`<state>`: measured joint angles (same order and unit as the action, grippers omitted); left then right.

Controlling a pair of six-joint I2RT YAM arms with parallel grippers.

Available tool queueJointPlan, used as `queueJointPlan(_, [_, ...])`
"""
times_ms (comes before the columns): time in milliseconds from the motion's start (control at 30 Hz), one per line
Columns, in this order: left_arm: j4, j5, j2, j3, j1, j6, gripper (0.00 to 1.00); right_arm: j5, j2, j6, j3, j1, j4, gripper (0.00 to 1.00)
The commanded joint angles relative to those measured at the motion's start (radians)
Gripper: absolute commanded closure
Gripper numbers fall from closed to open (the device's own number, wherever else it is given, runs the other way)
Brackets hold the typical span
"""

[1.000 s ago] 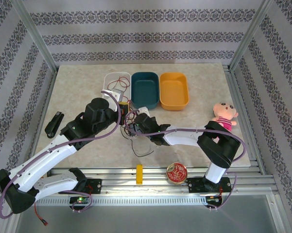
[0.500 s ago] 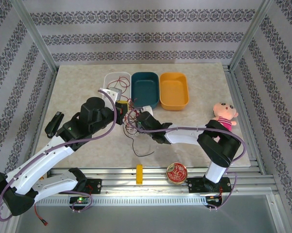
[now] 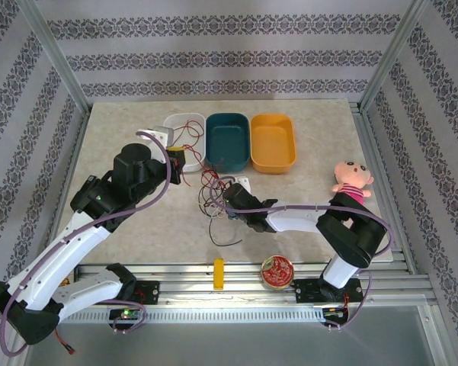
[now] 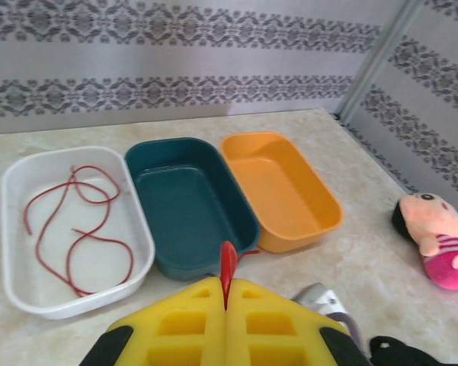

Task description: Untangle the cables

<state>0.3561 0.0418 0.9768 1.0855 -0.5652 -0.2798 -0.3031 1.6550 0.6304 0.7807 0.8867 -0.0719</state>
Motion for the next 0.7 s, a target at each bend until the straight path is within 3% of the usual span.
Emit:
queueJointPlan(0, [0.027,0.038,-0.041,0.037,0.048,0.001,1.0,-0.032,-0.047,0.048,-0.043,-0.022,0.063,0.75])
queueJointPlan(233, [0.03,0.015,-0.063,0.047,0.082,0.019,1.0,-0.028,-0.108,0.072,-0.087,-0.059,0.097,0.7])
queueJointPlan(367, [-0.004,-0.125,-0.051,0.047,0.082,0.025,1.0,-0.012,-0.136,0.058,-0.09,-0.066,0.098,0.68])
queueJointPlan(467, [-0.001,-0.223,-0.026,0.058,0.082,0.041,1.0,0.027,-0.168,0.02,-0.087,-0.066,0.075,0.59])
queueJointPlan(567, [0.022,-0.248,0.001,0.071,0.082,0.054,1.0,0.074,-0.215,-0.035,-0.074,-0.064,0.059,0.48])
queueJointPlan(667, [0.034,-0.276,0.026,0.077,0.081,0.057,1.0,0.097,-0.281,-0.102,-0.06,-0.057,0.057,0.43])
